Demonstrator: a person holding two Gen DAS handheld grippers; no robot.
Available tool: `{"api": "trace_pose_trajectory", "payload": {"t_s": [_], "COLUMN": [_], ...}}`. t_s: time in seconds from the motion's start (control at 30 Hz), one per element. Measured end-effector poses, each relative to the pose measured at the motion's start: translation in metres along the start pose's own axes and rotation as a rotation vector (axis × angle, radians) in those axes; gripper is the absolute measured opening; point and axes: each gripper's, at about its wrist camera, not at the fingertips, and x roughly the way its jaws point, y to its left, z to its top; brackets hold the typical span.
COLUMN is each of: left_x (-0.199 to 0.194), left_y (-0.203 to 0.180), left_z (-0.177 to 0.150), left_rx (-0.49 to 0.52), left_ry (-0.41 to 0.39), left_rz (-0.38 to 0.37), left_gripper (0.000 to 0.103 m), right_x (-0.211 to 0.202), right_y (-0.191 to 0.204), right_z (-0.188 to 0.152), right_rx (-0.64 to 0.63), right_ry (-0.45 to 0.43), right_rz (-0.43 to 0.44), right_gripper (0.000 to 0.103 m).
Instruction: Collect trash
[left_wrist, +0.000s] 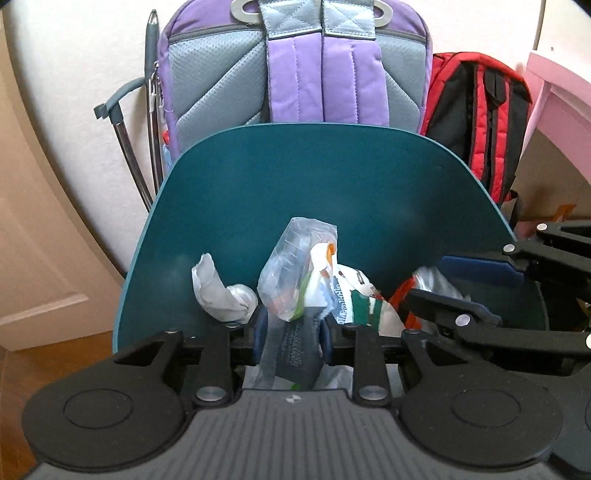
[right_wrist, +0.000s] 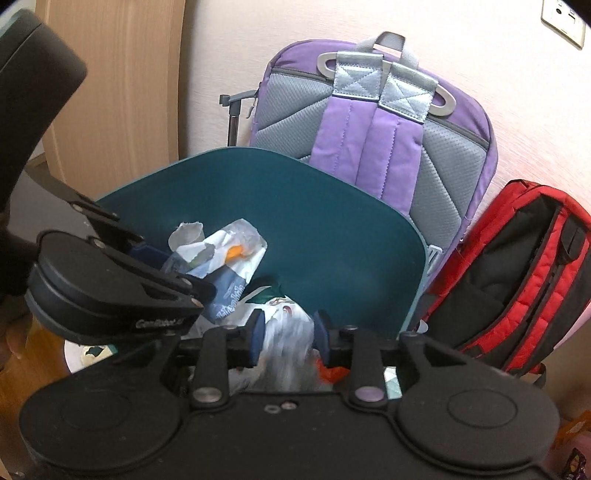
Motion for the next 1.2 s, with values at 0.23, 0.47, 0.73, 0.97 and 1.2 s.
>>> {"api": "trace_pose_trajectory", "payload": {"t_s": [0.23,0.47,0.73,0.97,1.2], "left_x": [-0.014,-0.037,-0.082,-0.131,-0.176], "left_y": [-0.004,-0.004,-0.012,-0.02,-0.029], "left_z": [-0.003,-0.007,-0.018,-0.035,-0.062], "left_rx": [0.002,-0.054,-0.054,-0.057,-0.049], "left_ry": [-0.029,-0.082,-0.152,-0.239,-0.316], "left_rz": [0.029,0.023,0.0,-0.016,-0.036], "left_gripper": [0.046,0.077,0.077,0.081,0.086], "right_x": [-0.009,-0.037,-0.081,-0.129,-0.173], "right_y": [0.003,-0.01,-0.014,-0.007,0.007], "right_z": [-0.003,-0.007,-0.013,-0.022,-0.037], "right_rx": [0.008,0.073,0.126,0.136,0.145], "right_ry": [-0.029,-0.082,-0.133,-0.195,-0.252], "right_rz": [-0.044,-0.043,-0.003,-0.004,0.016], "right_gripper": [0.047,0.049,0.05,0.05,0.05]}}
